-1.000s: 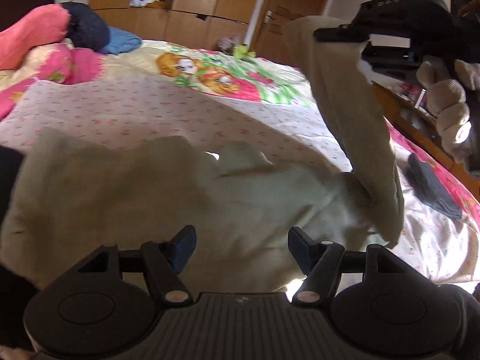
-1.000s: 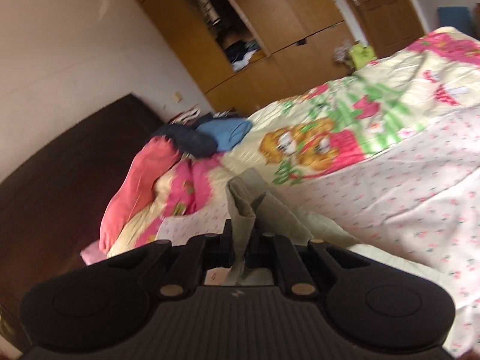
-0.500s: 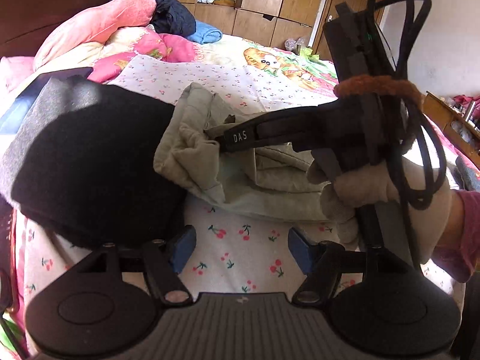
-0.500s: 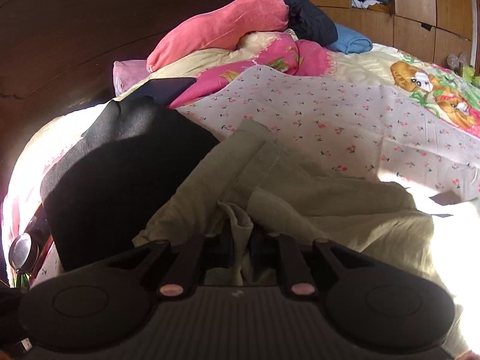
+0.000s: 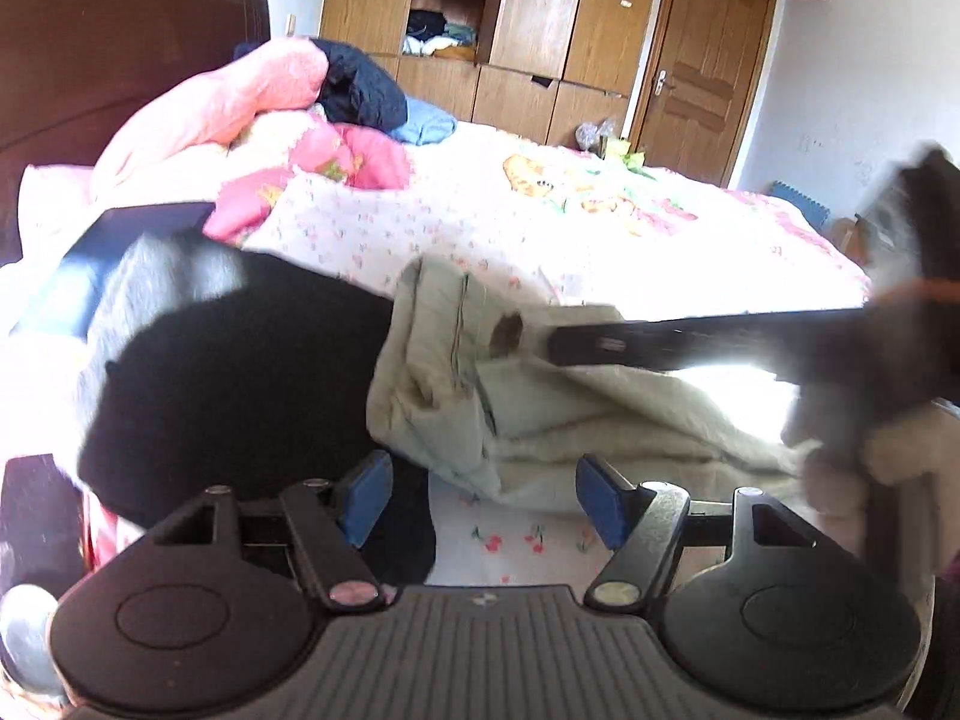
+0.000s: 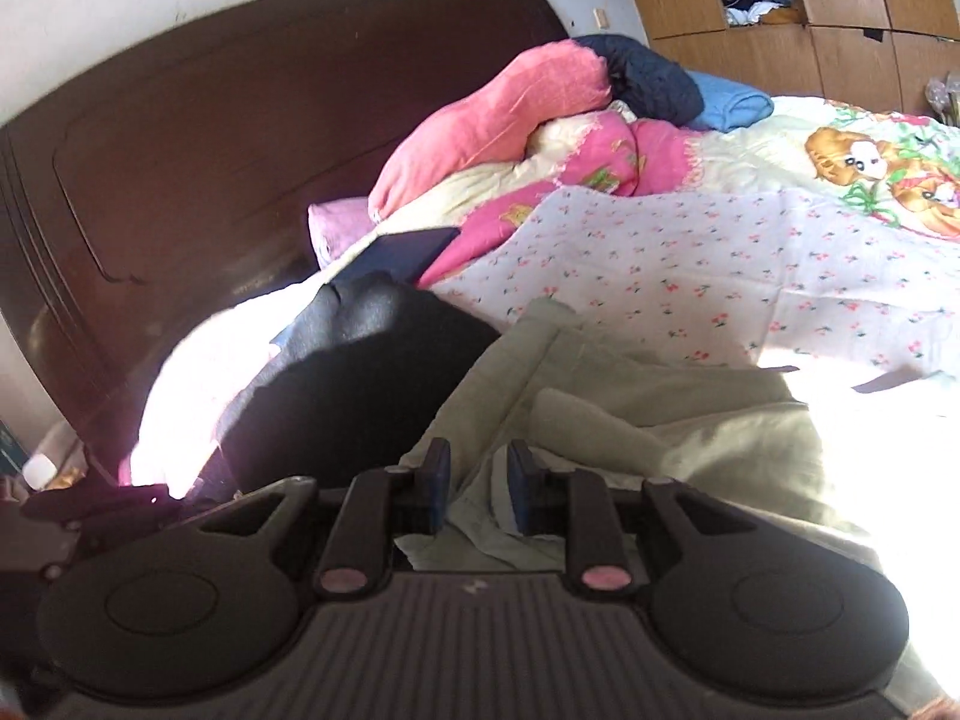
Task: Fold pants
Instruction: 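Lay the pants leg onto the folded pants and open the right gripper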
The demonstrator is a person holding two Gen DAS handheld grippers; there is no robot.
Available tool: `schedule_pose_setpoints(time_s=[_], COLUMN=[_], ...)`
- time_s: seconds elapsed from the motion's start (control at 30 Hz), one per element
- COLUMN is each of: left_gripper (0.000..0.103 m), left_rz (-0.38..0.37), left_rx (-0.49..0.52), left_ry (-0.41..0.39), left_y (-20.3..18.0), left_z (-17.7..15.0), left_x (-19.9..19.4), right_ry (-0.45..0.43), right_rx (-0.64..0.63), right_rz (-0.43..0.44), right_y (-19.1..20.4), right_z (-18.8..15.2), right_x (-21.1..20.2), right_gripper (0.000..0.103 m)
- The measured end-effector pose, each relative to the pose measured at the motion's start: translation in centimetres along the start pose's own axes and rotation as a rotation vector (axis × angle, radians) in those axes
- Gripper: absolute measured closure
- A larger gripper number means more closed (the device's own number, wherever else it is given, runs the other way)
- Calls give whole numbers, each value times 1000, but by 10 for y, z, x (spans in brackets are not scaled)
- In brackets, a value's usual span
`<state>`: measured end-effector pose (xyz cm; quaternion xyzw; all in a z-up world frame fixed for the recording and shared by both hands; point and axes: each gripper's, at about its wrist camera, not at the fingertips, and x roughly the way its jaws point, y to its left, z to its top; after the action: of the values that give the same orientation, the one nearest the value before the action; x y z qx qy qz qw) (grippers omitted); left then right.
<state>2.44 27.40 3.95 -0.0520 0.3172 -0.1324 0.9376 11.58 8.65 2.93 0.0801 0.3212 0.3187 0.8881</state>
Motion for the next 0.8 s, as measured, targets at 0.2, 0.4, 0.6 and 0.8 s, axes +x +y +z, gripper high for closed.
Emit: schedule_pose_setpoints(time_s=[0.2, 0.4, 0.6, 0.8], left_gripper=[23, 23, 23, 23], left_rz=[-65, -75, -69, -89], left_rx=[18, 0, 11, 32], left_ry=[-81, -40, 13, 64], left_y=[0, 12, 13, 11], left_z=[50, 91, 101, 90], left_x=[22, 58, 87, 94], right_ry=[1, 154, 368, 128], right_rx=[-224, -287, -243, -370], right_rz=[-167, -105, 165, -23], right_y=[-20, -25, -3, -9], right_z=[-2, -18, -53, -33], right_x=[-17, 26, 26, -11], right_gripper=[67, 68, 71, 67])
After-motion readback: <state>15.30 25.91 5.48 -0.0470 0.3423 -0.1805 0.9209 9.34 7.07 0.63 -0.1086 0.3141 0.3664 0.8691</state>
